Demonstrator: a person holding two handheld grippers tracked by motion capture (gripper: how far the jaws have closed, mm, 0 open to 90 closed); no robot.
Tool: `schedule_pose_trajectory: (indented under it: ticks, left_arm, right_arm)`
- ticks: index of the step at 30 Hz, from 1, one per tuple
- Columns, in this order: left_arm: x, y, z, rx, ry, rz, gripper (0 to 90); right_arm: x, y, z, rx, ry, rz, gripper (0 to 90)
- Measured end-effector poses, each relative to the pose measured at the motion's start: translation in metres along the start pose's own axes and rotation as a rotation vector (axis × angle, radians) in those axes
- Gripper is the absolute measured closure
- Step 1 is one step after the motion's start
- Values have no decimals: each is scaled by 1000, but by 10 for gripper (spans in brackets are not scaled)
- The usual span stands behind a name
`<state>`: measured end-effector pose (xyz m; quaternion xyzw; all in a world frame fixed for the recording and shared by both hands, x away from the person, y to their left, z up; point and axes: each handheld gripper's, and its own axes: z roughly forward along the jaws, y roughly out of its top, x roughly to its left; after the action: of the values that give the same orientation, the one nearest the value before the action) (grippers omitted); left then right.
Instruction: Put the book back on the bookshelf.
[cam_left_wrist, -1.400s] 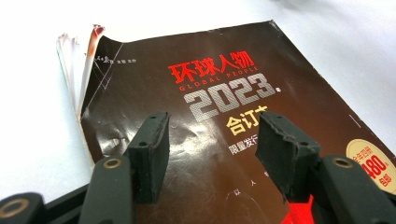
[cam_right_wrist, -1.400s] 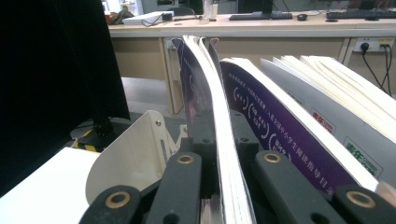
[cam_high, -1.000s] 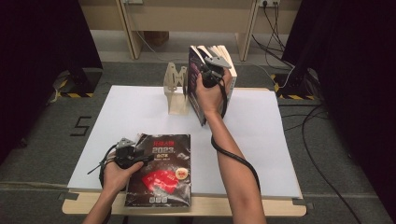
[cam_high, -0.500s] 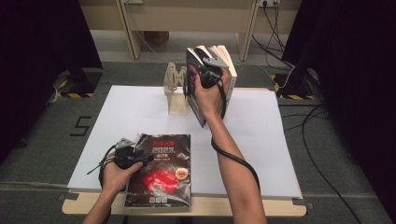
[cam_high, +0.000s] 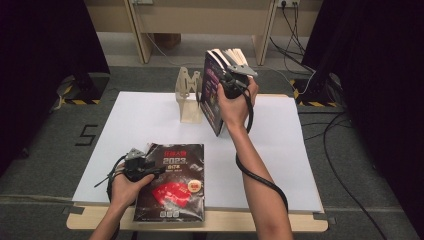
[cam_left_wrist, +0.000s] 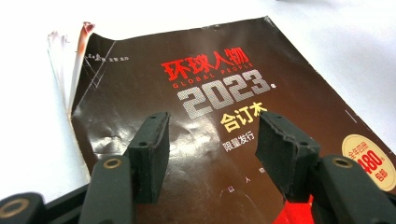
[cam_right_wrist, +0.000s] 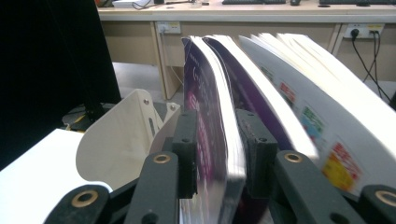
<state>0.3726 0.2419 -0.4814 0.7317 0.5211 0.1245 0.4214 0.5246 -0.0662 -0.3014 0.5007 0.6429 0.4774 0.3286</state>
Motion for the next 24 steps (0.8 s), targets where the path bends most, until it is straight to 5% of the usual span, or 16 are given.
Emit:
schedule_pose_trajectory:
  ticks: [9, 24]
  left_arm:
    - [-1, 1, -1, -4, -2, 1, 437]
    - [-2, 0, -1, 2, -1, 5, 438]
  right_arm:
    - [-7, -7, -22, 7, -31, -13, 709]
    - [-19, -17, -38, 44, -35, 65, 679]
